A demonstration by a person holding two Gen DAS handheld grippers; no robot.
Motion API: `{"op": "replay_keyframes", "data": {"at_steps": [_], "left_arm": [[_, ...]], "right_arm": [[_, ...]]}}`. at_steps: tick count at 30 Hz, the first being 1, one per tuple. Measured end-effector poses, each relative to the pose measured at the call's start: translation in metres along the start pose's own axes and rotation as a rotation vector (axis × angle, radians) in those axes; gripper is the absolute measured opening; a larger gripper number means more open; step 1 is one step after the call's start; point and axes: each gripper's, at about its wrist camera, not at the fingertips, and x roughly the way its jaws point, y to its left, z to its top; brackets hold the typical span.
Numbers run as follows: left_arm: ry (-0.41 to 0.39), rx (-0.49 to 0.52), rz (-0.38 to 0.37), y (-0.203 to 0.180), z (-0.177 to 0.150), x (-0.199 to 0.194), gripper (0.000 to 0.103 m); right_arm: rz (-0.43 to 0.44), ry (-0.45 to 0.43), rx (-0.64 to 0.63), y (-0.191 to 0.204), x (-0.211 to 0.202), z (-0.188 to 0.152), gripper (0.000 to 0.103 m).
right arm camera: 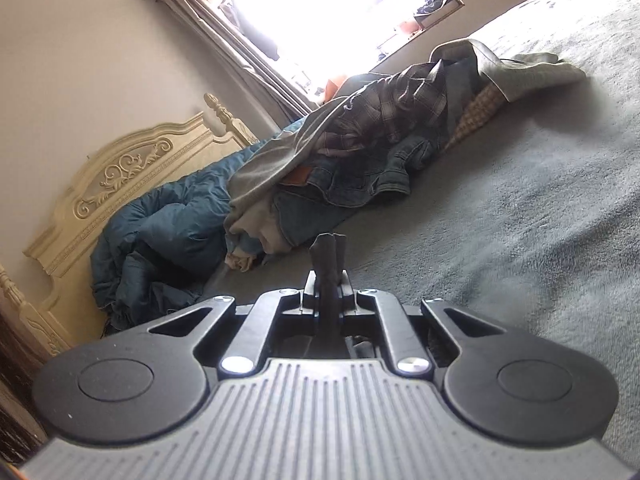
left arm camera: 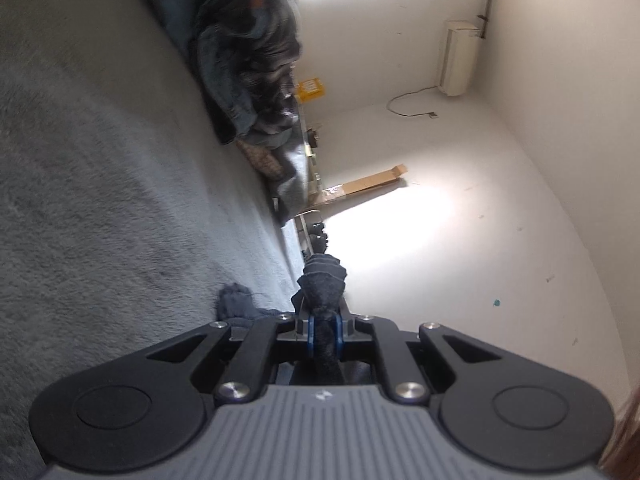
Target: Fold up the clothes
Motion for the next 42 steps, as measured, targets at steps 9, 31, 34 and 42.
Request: {"op": "replay_keyframes", "data": {"at_steps": [9,31,34,42], "left_arm": [[-0.007,-0.088,0.087,0.008,0.008,0.003,0.042],[0.011,0.292,0.441,-0.084,-0.149,-0.122,0.019],[0.022,0.312,0.445,-0.079,-0.154,-0.118,0.011],[0.021,0.305,0.400,-0.070,-0.155,-0.124,0.010]], "right_arm": [[-0.116,0.064,0.148,-0.046,0.020,-0.013,0.010],[-0.085,0.376,-0.587,0.151,0.081,-0.069,0.017],[-0.151,0.410,-0.568,0.137,0.109,-0.066,0.016],[-0.292,0.285,-0.475,0.122,0.110,-0.032,0.014]]}}
